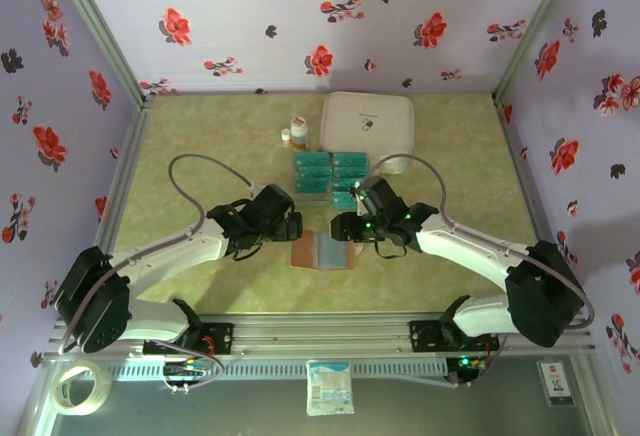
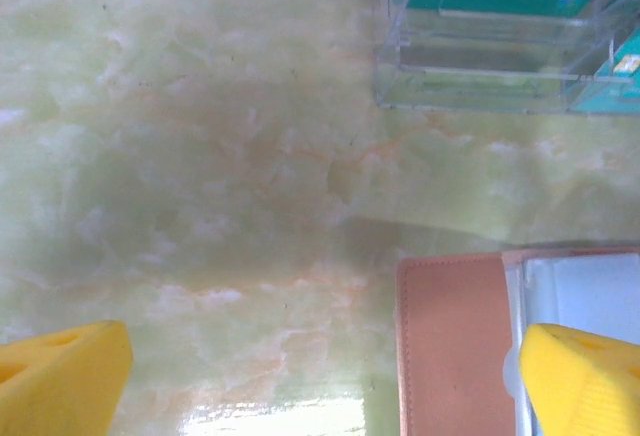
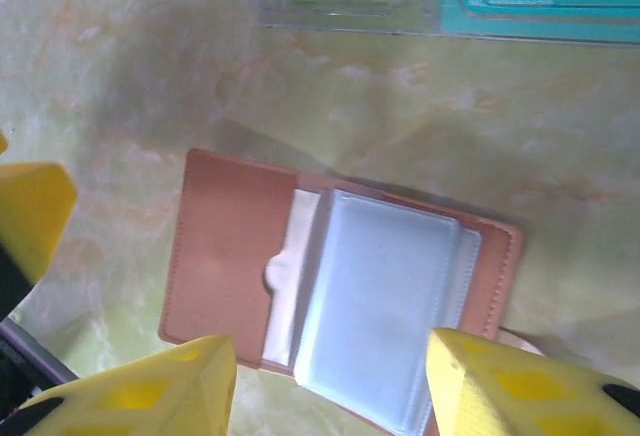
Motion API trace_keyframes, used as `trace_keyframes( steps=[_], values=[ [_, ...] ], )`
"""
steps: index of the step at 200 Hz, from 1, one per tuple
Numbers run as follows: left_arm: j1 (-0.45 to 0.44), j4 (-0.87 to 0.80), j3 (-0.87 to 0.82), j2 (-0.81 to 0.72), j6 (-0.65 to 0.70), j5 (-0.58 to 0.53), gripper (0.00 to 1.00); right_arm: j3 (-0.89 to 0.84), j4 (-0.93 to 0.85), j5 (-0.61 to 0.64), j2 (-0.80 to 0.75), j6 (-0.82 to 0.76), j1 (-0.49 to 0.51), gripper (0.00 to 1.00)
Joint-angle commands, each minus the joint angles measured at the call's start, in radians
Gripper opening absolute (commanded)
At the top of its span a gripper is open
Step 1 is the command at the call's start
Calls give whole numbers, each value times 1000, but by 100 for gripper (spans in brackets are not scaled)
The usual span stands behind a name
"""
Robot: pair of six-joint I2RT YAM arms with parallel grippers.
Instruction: Put the credit cards into the card holder
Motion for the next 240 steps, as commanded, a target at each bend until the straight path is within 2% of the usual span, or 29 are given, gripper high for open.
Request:
trace_keyframes(
  steps=[1, 56, 138, 240],
  values=[
    [-23, -60, 22, 29, -6, -52, 100, 25, -36, 11, 2, -23, -4, 53],
    [-58, 1, 1, 81, 31, -59, 100, 21, 32, 23, 71, 48, 0, 53],
    [-93, 104, -58, 156, 28, -58, 100, 69, 9, 43, 160, 36, 6, 51],
    [-110, 150, -111, 208, 28, -65, 100, 81, 55, 22, 230, 53, 17, 42]
  ],
)
